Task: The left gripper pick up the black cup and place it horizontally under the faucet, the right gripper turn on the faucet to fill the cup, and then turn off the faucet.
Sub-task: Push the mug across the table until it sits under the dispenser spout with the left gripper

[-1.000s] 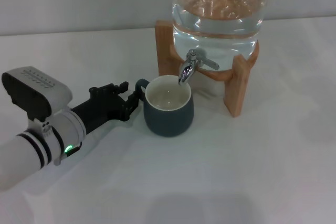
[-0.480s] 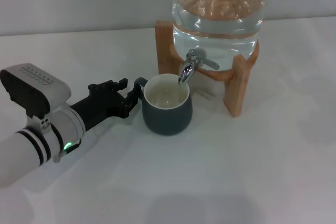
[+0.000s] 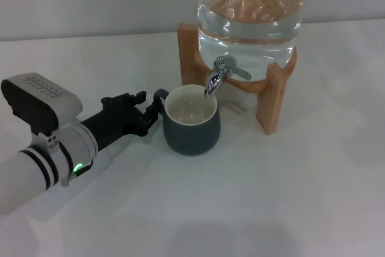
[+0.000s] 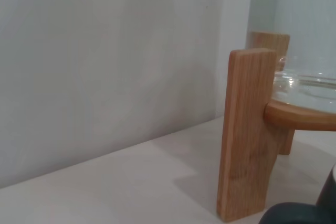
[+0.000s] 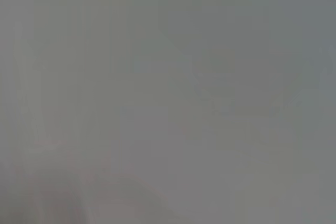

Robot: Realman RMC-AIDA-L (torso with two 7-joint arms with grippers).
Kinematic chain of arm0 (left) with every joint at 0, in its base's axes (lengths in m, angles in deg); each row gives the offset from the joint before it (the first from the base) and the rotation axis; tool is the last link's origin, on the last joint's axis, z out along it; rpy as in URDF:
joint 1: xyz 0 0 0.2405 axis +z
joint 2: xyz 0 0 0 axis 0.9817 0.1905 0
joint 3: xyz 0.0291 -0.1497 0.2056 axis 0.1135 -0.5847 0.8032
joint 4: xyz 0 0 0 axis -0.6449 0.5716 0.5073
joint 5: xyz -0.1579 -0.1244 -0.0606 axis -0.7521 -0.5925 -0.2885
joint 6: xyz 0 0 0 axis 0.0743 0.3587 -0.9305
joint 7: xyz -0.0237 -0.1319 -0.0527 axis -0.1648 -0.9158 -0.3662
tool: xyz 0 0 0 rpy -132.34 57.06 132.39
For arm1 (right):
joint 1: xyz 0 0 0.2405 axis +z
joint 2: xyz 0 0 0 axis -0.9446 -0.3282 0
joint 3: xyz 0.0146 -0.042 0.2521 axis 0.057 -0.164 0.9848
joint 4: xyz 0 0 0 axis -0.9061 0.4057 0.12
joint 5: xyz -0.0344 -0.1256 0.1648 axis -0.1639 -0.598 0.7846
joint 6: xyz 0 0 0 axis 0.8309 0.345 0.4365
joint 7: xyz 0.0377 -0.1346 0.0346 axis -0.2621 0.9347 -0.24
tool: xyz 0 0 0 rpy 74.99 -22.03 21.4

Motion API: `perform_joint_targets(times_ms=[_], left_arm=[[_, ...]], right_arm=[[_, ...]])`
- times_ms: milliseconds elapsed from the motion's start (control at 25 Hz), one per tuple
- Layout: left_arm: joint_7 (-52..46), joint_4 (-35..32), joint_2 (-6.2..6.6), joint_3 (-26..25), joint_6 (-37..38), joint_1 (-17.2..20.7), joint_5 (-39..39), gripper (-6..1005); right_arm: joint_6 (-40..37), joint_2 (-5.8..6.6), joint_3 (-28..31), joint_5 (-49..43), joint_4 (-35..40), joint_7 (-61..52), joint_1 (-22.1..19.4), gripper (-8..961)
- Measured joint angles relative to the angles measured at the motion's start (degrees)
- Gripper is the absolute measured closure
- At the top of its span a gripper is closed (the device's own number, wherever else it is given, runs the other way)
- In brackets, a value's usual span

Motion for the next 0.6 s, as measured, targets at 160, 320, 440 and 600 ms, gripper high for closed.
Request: perform_joint_targets(times_ms=[160, 320, 440, 600], left_arm=[[-0.05, 0.0, 0.0, 0.0, 0.09, -0.01, 0.03, 616], [-0.09, 0.0, 0.0, 0.0, 0.13, -0.22, 0.0, 612], [-0.1, 0.0, 0.0, 0.0, 0.14, -0.49, -0.07, 608], [-0.13, 0.01, -0.01, 0.0, 0.14, -0.63, -0.2, 604]], right_arm=[[0.0, 0.02, 0.0, 0.0, 0.0, 0.0, -0.02, 113], [0.0, 0.04, 0.0, 0.0, 0.0, 0.0, -0.03, 113], [0.0, 0.06, 0.0, 0.0, 0.0, 0.0, -0.03, 113], [0.0, 0.07, 0.0, 0.0, 0.0, 0.02, -0.03, 113]])
